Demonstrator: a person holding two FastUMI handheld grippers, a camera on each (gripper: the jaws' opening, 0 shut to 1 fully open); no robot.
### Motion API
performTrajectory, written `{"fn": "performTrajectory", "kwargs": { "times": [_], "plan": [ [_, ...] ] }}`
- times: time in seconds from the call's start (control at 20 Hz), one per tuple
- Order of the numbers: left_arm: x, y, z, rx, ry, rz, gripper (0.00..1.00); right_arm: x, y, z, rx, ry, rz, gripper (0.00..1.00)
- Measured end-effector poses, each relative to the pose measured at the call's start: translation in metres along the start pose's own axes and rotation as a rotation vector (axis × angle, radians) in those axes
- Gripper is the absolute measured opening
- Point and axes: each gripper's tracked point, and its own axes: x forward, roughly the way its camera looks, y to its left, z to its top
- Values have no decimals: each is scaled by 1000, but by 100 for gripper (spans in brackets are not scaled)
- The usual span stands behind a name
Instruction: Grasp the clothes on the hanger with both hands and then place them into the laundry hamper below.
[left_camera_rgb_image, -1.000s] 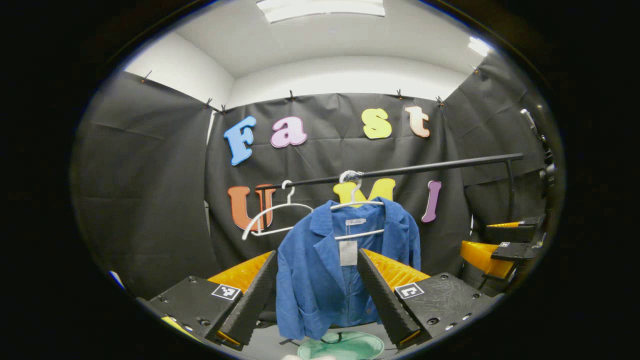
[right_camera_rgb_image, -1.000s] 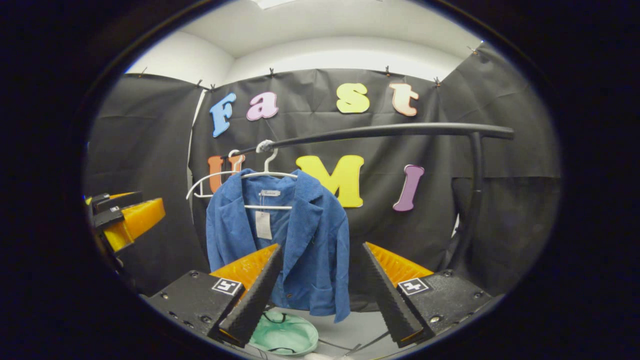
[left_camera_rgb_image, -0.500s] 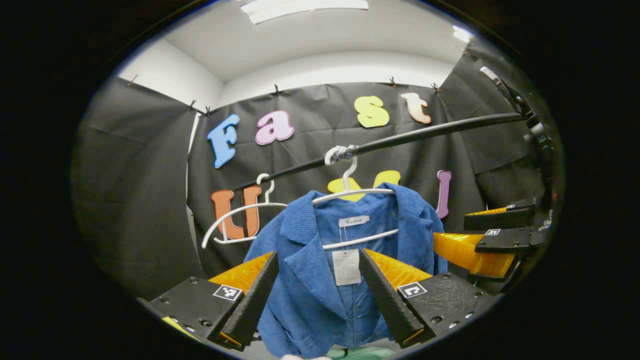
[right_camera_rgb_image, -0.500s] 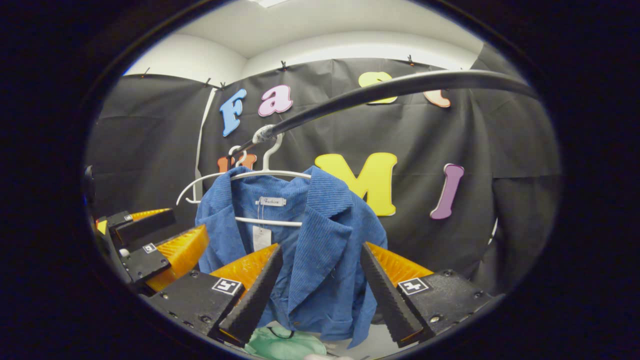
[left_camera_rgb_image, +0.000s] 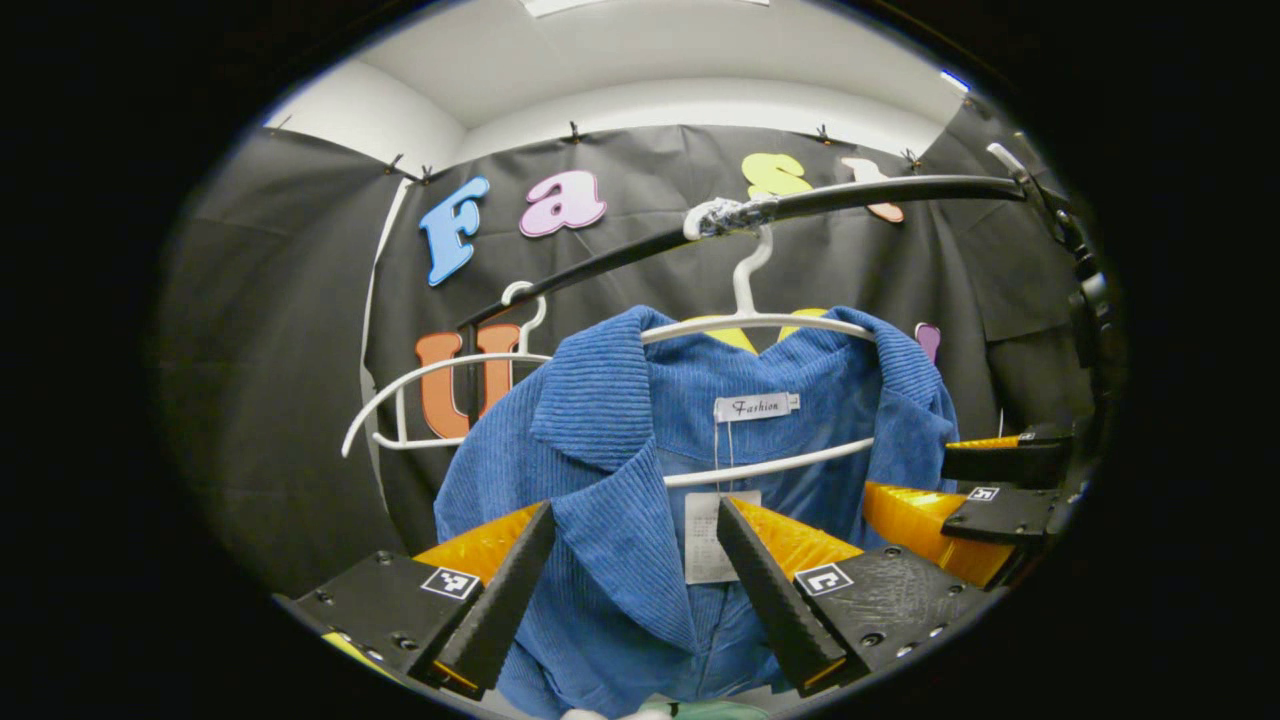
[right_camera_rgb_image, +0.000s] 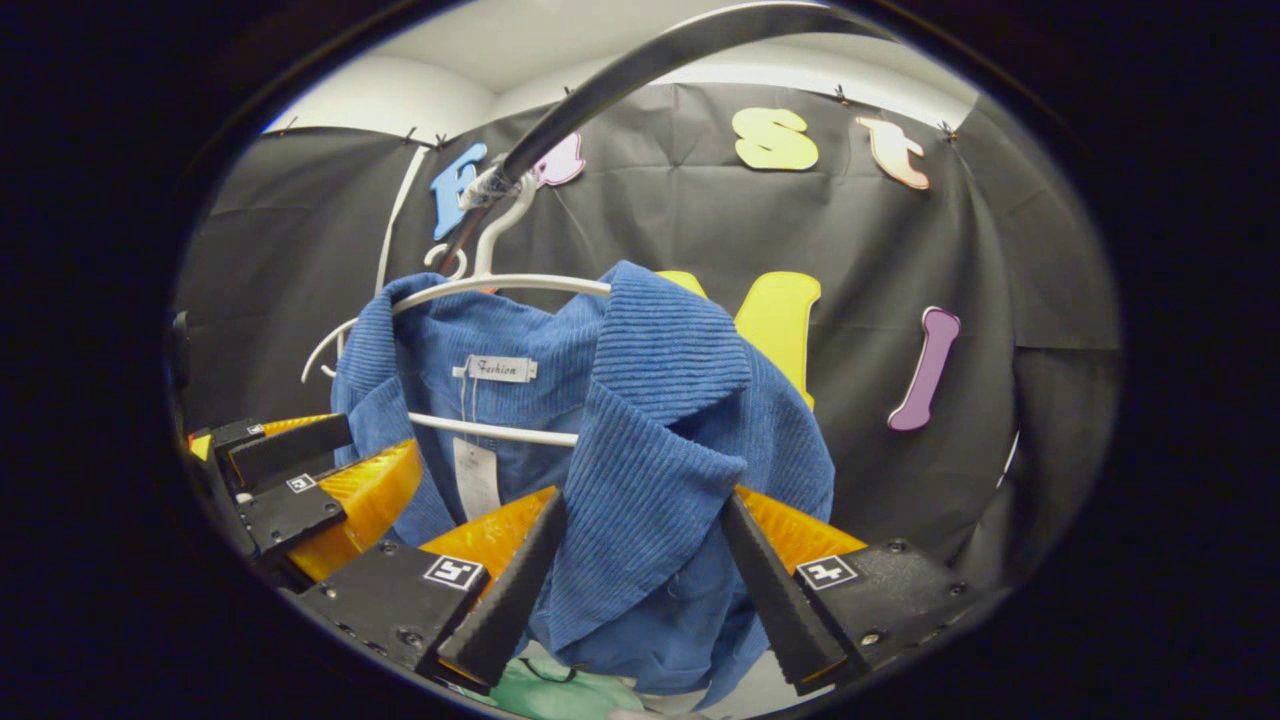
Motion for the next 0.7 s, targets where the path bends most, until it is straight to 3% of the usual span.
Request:
{"fn": "performTrajectory", "kwargs": {
  "times": [0.15,0.25,0.3,0.35,0.4,0.45,0.6,0.65,0.7],
  "plan": [
    [11,6,-7,30,12,15,98,19,2,-6,10,8,5,99],
    [15,9,-11,20,31,33,87,30,2,-11,50,32,10,100],
    [19,13,-13,4,38,45,89,32,-1,-10,64,31,11,99],
    [22,13,-14,-11,43,44,82,36,-4,-12,70,31,15,92],
    [23,17,-15,-17,47,59,82,40,-7,-13,77,35,23,87],
    [25,18,-17,-21,56,63,80,41,-7,-14,91,38,40,75],
    [25,16,-23,-38,86,54,62,44,-18,-15,127,33,71,50],
    [26,16,-29,-38,108,41,54,44,-22,-16,142,30,76,34],
    [25,18,-33,-31,122,46,45,43,-22,-15,162,32,100,26]
  ]
}}
